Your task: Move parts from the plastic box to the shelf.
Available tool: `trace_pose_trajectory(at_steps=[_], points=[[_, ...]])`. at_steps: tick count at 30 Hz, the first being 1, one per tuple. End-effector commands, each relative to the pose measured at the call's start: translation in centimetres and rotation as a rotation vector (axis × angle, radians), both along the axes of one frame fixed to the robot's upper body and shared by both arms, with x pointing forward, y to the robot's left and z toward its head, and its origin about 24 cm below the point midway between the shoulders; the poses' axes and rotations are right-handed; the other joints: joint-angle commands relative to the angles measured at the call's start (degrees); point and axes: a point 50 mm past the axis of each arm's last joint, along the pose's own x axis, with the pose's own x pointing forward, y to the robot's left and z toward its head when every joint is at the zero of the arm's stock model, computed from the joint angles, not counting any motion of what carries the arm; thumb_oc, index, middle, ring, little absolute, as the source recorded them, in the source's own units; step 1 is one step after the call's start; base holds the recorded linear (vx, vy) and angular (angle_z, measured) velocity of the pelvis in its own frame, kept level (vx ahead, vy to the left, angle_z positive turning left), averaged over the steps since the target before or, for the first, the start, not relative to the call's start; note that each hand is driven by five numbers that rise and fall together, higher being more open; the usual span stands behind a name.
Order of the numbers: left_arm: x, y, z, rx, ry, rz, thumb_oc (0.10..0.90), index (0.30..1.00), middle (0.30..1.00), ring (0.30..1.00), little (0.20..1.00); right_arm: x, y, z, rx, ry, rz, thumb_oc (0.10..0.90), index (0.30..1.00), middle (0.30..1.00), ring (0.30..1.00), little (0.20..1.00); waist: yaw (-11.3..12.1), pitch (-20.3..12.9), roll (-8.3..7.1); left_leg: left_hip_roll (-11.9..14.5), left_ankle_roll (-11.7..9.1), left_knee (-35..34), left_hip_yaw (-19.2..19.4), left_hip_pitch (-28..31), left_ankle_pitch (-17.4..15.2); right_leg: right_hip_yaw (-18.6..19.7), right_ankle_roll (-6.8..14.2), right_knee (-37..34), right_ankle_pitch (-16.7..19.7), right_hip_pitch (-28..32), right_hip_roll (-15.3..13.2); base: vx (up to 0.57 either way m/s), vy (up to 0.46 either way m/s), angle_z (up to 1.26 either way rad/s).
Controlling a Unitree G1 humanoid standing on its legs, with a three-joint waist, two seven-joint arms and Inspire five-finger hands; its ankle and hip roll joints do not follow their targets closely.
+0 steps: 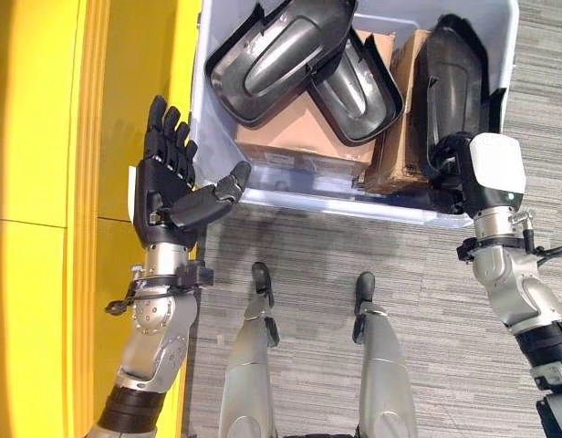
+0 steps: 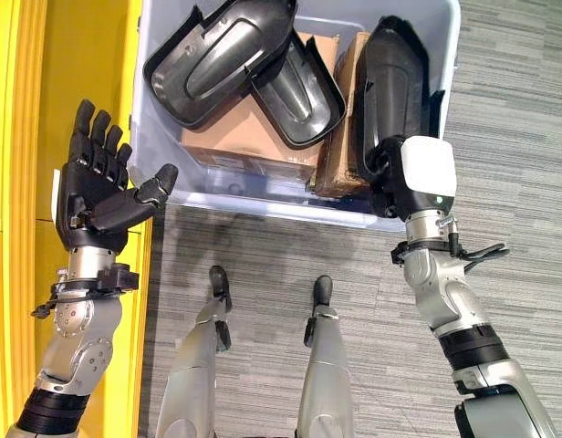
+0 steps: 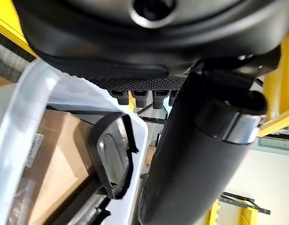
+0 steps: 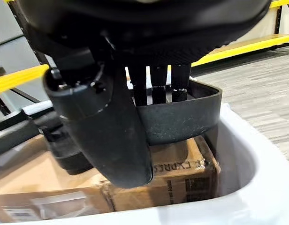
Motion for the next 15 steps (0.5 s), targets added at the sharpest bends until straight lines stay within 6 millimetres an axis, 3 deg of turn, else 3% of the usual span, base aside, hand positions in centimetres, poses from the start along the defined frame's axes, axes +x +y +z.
trace_pose_trajectory(at_steps=[1, 6, 15], points=[[-1.0, -0.2, 2.8, 0.015, -0.178, -0.037, 0.900, 1.000, 1.000, 1.000, 1.000, -0.8, 0.4, 2.7, -0.039, -0.104, 0.077, 0.400, 0.300, 0.300, 0.300, 0.300, -0.77, -4.29, -0.76, 0.62, -1.22, 2.72, -0.35, 4.40, -8.47, -0.88, -0.57, -7.16, -1.55, 9.02, 1.76, 0.00, 0.000, 0.00], [-0.7, 0.0, 1.7, 0.027, -0.120, -0.028, 0.900, 1.000, 1.000, 1.000, 1.000, -2.3, 0.0, 3.6, -0.051, -0.146, 0.096, 0.400, 0.300, 0.300, 0.300, 0.300, -1.13, -5.89, -1.54, 0.49, -1.35, -0.38, -0.48, 9.84, -7.65, -1.72, -0.06, -10.14, -1.34, 14.60, 1.08, 0.02, 0.007, 0.03], [-0.6, 0.4, -0.3, 0.069, -0.026, -0.042, 0.900, 1.000, 1.000, 1.000, 1.000, -4.2, -0.4, 5.9, -0.067, -0.235, 0.129, 0.400, 0.300, 0.300, 0.300, 0.300, -1.20, -13.04, -2.89, 0.94, -1.98, -6.27, -0.61, 18.59, -5.83, -3.39, 0.92, -15.81, 0.12, 23.19, 1.30, 0.02, 0.014, 0.07]])
